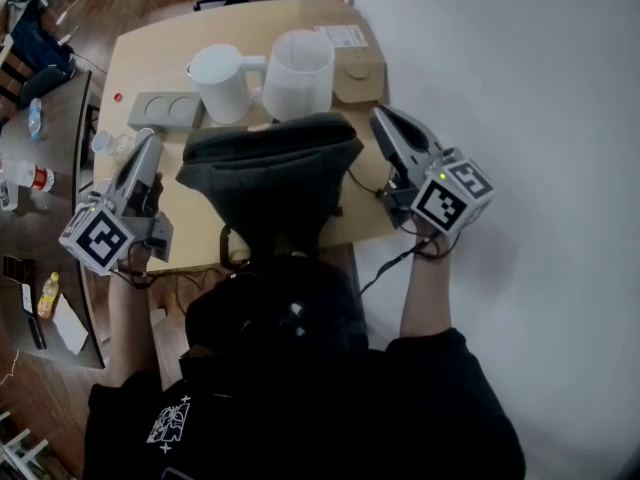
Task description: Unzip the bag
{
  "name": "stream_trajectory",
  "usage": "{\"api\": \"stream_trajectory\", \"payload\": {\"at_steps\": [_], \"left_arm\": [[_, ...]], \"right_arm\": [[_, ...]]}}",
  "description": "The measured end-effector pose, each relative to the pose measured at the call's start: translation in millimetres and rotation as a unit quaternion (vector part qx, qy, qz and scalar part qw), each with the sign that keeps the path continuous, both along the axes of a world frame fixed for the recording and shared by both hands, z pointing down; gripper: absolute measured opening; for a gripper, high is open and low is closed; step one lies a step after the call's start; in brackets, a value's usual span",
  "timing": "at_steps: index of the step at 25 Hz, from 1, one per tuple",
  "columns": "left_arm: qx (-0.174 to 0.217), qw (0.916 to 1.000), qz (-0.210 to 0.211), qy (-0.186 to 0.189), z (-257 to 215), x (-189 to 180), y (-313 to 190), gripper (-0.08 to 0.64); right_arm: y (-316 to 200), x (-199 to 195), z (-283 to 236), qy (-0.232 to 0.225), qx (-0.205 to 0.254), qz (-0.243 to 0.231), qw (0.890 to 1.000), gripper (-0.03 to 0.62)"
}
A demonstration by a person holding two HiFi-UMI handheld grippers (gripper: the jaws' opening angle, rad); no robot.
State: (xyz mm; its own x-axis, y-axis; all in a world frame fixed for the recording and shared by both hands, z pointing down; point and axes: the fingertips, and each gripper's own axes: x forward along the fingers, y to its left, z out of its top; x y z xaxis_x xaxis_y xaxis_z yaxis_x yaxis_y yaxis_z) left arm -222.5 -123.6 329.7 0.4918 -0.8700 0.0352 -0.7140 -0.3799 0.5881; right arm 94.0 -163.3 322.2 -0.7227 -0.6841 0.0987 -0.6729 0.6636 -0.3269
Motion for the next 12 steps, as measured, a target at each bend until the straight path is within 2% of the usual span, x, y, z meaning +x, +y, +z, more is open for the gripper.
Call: {"api": "stream_trajectory", "payload": {"at_steps": [3, 6, 9, 12], "left_arm": [[0.021, 0.9995, 0.010, -0.021, -19, 14, -4, -0.003], [0.040, 0.9987, 0.026, -0.020, -37, 28, -5, -0.003], [0.051, 0.9978, 0.039, -0.015, -46, 40, -6, -0.003], [0.063, 0.9965, 0.043, -0.034, -50, 50, -7, -0.003]], "right_arm": [[5, -15, -26, 0.014, 0.034, -0.013, 0.999, 0.005], [10, -29, -42, 0.028, 0.059, -0.027, 0.998, 0.005], [15, -44, -52, 0.034, 0.073, -0.041, 0.996, 0.003], [20, -62, -57, 0.033, 0.081, -0.054, 0.995, 0.003]]}}
